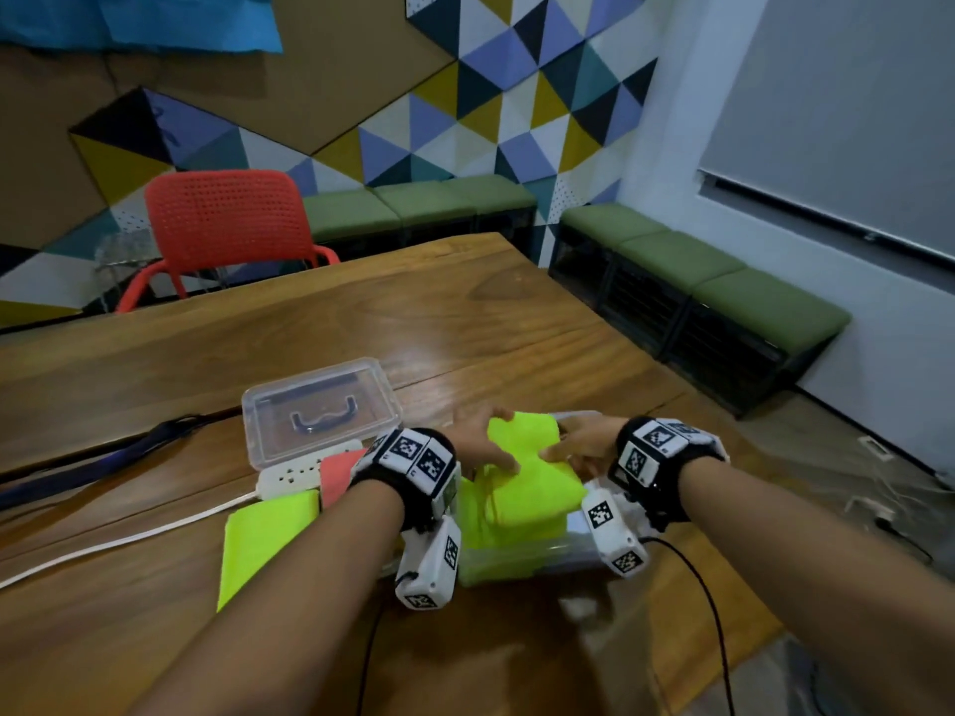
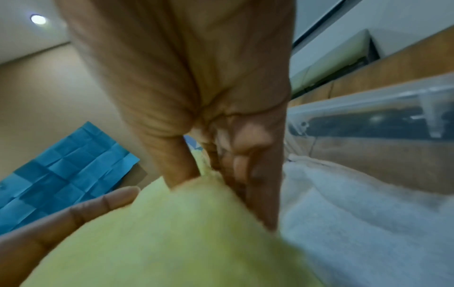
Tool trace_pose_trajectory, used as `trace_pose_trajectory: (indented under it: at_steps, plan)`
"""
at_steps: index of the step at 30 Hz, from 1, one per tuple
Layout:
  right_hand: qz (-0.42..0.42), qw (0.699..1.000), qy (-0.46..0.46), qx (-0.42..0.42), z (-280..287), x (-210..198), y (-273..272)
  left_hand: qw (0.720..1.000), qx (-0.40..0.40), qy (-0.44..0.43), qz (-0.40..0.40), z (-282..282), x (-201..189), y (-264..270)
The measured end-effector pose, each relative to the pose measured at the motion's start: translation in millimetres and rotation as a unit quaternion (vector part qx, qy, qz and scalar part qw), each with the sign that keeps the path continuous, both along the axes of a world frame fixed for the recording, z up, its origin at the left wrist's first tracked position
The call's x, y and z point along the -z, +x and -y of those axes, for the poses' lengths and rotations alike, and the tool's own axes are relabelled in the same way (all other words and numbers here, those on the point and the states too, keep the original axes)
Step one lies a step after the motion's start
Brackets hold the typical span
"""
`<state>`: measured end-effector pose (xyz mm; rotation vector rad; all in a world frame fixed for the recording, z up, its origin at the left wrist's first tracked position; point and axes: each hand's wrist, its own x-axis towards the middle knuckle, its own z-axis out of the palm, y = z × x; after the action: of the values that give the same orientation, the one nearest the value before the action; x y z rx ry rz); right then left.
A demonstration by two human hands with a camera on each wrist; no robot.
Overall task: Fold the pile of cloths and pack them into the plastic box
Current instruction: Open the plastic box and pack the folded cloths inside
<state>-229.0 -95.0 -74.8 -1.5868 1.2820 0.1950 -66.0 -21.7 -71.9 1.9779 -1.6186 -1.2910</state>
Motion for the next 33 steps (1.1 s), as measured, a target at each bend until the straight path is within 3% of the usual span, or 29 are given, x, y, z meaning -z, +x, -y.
trace_pose_trajectory:
  at_steps: [5, 8, 12, 14, 17, 20, 21, 23, 24, 25, 27, 29, 31, 33]
  plan:
    - [-0.016, 0.999, 0.028, 0.039, 5, 12, 0, 0.997, -0.012, 0.010, 0.071, 4, 7, -4]
    - [-0.070, 0.997, 0.028, -0.026, 11, 27, 6, 0.995, -0.014, 0.013, 0.103, 2, 17, -7]
    - [-0.028, 0.983, 0.180, 0.016, 9, 32, 13, 0.991, -0.020, 0.019, 0.128, 2, 18, -5]
    - [-0.020, 0.980, 0.198, 0.010, 7, 37, 11, 0.982, 0.016, 0.026, 0.184, -2, 18, -9]
    - [-0.033, 0.983, 0.178, -0.028, 6, 41, 16, 0.946, 0.096, 0.031, 0.308, -8, 22, -18]
    - [-0.091, 0.984, 0.114, -0.107, 2, 22, 27, 0.877, 0.175, -0.019, 0.447, -7, 22, -23]
    - [-0.150, 0.971, 0.062, -0.173, -1, 10, 31, 0.859, 0.201, -0.019, 0.471, -5, 23, -22]
    - [-0.263, 0.901, -0.105, -0.330, -1, -6, 38, 0.842, 0.243, 0.014, 0.482, 0, 27, -16]
    - [-0.286, 0.857, -0.181, -0.389, -2, -11, 41, 0.839, 0.260, 0.021, 0.477, 0, 26, -11]
    - [-0.286, 0.832, -0.227, -0.417, -2, -13, 44, 0.849, 0.261, 0.010, 0.460, -2, 24, -5]
    - [-0.242, 0.815, -0.274, -0.451, -2, -7, 49, 0.904, 0.180, -0.057, 0.383, -9, 19, 13]
    - [-0.207, 0.796, -0.283, -0.493, -5, 1, 54, 0.956, 0.018, -0.142, 0.254, -20, 14, 39]
    - [-0.208, 0.776, -0.293, -0.519, -11, 8, 62, 0.954, -0.136, -0.162, 0.212, -33, 19, 72]
    - [-0.223, 0.768, -0.289, -0.526, -17, 18, 69, 0.933, -0.248, -0.120, 0.233, -48, 31, 105]
